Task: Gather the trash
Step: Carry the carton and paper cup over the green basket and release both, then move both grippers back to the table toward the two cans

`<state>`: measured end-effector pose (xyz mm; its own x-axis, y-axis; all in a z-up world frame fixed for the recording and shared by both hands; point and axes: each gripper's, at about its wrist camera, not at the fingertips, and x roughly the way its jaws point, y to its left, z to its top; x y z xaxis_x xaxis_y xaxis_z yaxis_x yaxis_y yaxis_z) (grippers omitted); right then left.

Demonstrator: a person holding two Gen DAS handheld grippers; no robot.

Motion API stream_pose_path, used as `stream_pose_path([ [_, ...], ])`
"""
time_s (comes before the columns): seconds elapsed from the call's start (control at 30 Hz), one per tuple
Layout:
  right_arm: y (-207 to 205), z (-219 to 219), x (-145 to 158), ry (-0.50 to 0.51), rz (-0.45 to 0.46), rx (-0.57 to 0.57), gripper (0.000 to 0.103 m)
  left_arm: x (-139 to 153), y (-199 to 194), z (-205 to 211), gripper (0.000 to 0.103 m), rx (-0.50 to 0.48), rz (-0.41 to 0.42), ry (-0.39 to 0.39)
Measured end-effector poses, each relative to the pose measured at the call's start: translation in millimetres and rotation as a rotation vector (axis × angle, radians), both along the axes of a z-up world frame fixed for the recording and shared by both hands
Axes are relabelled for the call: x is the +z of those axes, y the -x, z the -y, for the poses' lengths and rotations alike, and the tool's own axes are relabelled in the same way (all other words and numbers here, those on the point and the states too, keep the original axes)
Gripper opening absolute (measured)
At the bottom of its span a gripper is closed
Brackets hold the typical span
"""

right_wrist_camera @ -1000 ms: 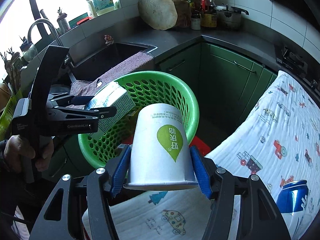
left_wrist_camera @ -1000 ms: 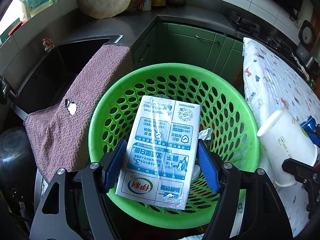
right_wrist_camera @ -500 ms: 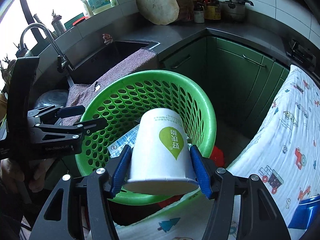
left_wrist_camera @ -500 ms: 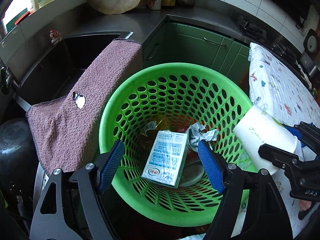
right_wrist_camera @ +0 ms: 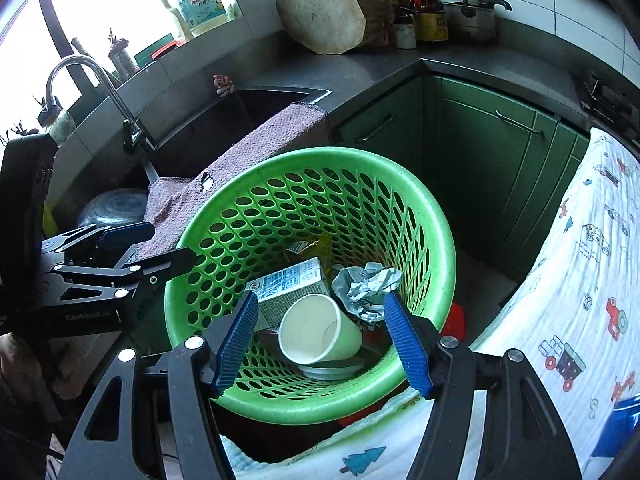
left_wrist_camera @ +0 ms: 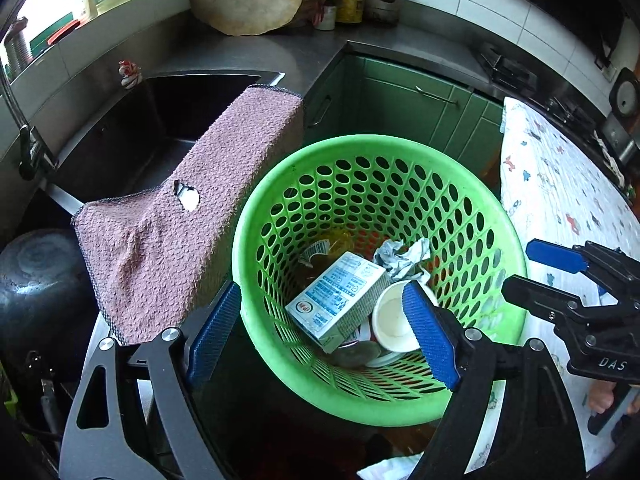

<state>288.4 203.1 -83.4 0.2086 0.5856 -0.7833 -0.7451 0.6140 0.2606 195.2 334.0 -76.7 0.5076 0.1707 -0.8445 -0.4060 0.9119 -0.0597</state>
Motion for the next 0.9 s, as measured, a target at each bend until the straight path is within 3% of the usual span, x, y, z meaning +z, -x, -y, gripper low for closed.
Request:
stream_pose_path([
  [0.37,23.4,47.0,27.9,-0.022,0.052,-0.023,0.076,13.9,-1.1,30.8,0.087,-0.051,0.029,0.005],
  [0.47,32.0,70.5,34.5,-0.021,0.067,-0.043,0.082,17.7,-3.0,45.5,0.089,-0.077,0.038,0.005],
  [0.9,68.8,200.9,41.9,0.029,0.109,-0.155,0.089,32.1,-21.5,134.1,0.093,-0.220,0.063,0.016],
])
